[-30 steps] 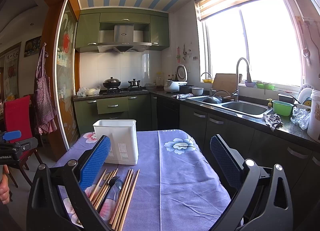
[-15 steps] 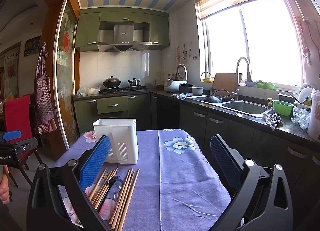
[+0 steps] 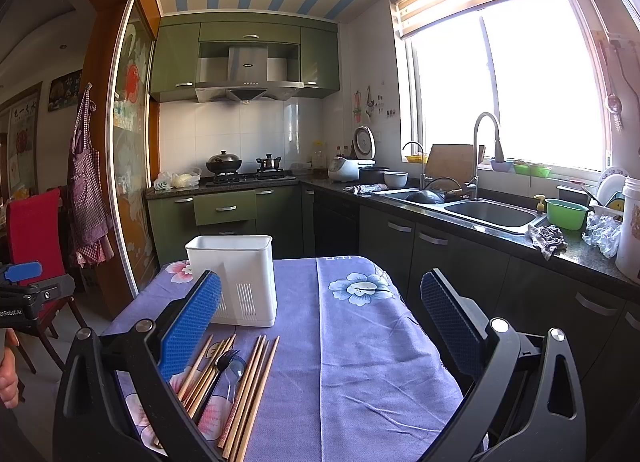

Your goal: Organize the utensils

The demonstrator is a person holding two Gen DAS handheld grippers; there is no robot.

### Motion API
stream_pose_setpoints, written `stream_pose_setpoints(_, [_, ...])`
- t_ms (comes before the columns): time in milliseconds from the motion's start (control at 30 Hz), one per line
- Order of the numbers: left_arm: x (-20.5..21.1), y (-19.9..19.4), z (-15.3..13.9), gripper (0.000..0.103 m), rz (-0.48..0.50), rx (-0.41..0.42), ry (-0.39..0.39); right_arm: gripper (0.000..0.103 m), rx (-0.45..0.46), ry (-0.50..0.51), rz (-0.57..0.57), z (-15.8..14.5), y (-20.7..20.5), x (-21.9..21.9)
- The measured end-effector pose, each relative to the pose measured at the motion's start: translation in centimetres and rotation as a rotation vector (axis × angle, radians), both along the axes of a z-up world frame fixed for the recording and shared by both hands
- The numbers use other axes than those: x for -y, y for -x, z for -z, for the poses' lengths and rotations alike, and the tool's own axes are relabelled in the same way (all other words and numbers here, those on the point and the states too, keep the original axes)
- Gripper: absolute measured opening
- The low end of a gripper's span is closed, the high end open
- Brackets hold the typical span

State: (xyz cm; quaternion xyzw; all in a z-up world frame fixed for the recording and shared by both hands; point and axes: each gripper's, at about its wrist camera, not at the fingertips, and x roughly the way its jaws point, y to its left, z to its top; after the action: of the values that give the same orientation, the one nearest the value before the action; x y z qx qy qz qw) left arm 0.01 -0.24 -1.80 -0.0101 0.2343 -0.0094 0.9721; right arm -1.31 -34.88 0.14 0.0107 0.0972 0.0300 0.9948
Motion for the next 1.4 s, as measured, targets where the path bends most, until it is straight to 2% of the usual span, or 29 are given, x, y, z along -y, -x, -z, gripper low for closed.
stream_pose_setpoints(533, [0.1, -0.1, 0.1, 0.097, 0.003, -0.006, 0.003, 0.099, 0.003, -0.001, 0.003, 0.1, -0.1, 0.0])
stream_pose_setpoints(633, [0.5, -1.2, 0.3, 0.097, 0.024, -0.041, 0.011, 0.099, -0.008, -0.015, 0.016, 0.4, -0.6, 0.7])
stream_pose_setpoints(733, [1.0, -4.3, 1.5, 0.097, 0.051, -0.173, 0.014, 0.099, -0.077, -0.035, -0.026, 0.9, -2.1, 1.3])
stream_pose_setpoints(867, [2.4, -9.7, 4.1, 0.097, 0.127, -0.422, 0.022, 0.099, -0.316, -0.118, -0.197, 2.3, -7.4, 1.9])
stream_pose_setpoints(967, [3.9, -13.0, 6.3, 0.096, 0.160, -0.557, 0.013, 0.099, -0.440, -0.145, -0.226, 3.6, -10.9, 2.0])
stream_pose_setpoints(1033, [4.9, -14.5, 7.7, 0.091, 0.166, -0.614, -0.001, 0.099, -0.475, -0.131, -0.234, 4.4, -12.5, 1.7])
stream_pose_setpoints(1067, [5.5, -15.1, 8.4, 0.084, 0.179, -0.647, 0.002, 0.097, -0.498, -0.129, -0.235, 4.8, -13.3, 1.7])
stream_pose_setpoints(1200, [7.4, -16.8, 11.2, 0.070, 0.231, -0.791, 0.042, 0.093, -0.530, -0.136, -0.223, 6.0, -14.8, 1.9])
stream_pose_setpoints(1300, [8.7, -17.6, 12.7, 0.057, 0.255, -0.858, 0.044, 0.092, -0.535, -0.136, -0.215, 6.4, -14.9, 2.4])
stream_pose_setpoints(1400, [9.5, -18.1, 13.4, 0.045, 0.259, -0.890, 0.043, 0.092, -0.544, -0.137, -0.208, 6.6, -14.9, 2.7])
